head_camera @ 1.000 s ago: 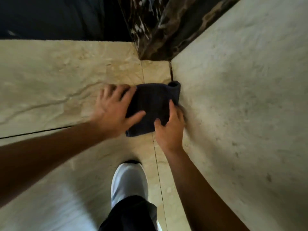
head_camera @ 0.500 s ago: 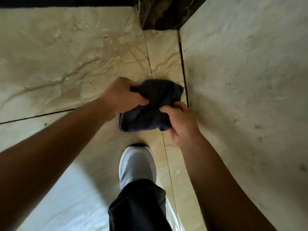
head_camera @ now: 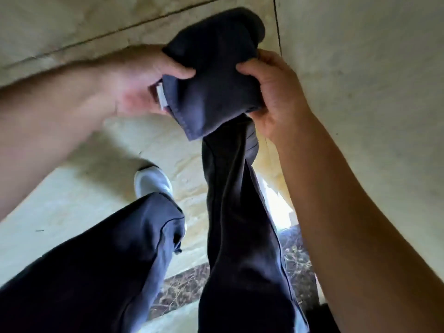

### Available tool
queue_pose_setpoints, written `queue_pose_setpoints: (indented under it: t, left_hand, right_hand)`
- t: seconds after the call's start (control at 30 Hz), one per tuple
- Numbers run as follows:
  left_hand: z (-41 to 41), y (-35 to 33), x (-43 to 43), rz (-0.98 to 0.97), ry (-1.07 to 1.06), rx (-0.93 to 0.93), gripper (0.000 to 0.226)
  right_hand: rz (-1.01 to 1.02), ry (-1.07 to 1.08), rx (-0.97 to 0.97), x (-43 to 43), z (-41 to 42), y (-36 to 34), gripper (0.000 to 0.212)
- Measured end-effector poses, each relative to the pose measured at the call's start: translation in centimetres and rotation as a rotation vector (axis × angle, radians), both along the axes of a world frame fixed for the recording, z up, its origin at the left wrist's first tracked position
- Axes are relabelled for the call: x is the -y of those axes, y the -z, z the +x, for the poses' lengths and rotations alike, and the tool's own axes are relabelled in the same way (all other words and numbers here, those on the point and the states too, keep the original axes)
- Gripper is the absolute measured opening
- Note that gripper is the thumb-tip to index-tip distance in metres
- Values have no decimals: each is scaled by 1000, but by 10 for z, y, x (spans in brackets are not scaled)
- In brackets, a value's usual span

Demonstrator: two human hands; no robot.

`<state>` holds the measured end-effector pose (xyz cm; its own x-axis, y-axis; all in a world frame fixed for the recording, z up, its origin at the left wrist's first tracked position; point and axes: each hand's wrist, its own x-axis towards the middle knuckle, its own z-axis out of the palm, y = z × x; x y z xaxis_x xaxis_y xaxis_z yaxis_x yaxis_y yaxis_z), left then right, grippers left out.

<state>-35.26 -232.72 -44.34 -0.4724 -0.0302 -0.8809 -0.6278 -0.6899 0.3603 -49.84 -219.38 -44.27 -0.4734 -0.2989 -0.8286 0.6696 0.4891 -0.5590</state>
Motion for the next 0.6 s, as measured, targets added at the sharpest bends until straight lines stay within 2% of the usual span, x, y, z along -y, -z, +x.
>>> queue_pose_setpoints:
  t: [0.1, 0.2, 0.3, 0.47, 0.6]
  left_hand:
    - [25, -118, -4, -83, 114, -59, 43]
    - [40, -221, -1, -192, 162, -126, 31]
    - [44, -343, -1, -296, 194, -211, 34]
    - [57, -495, -42, -340, 226, -342, 39]
    - [104, -609, -105, -393, 293, -451, 46]
  right_hand:
    - [-51, 74, 22, -26, 36, -127, 25]
    - [-113, 90, 2, -48, 59, -237, 21]
    - [-192, 130, -60, -79, 77, -360, 23]
    - [-274, 161, -204, -131, 107, -496, 22]
    - [-380, 186, -358, -199, 152, -602, 20]
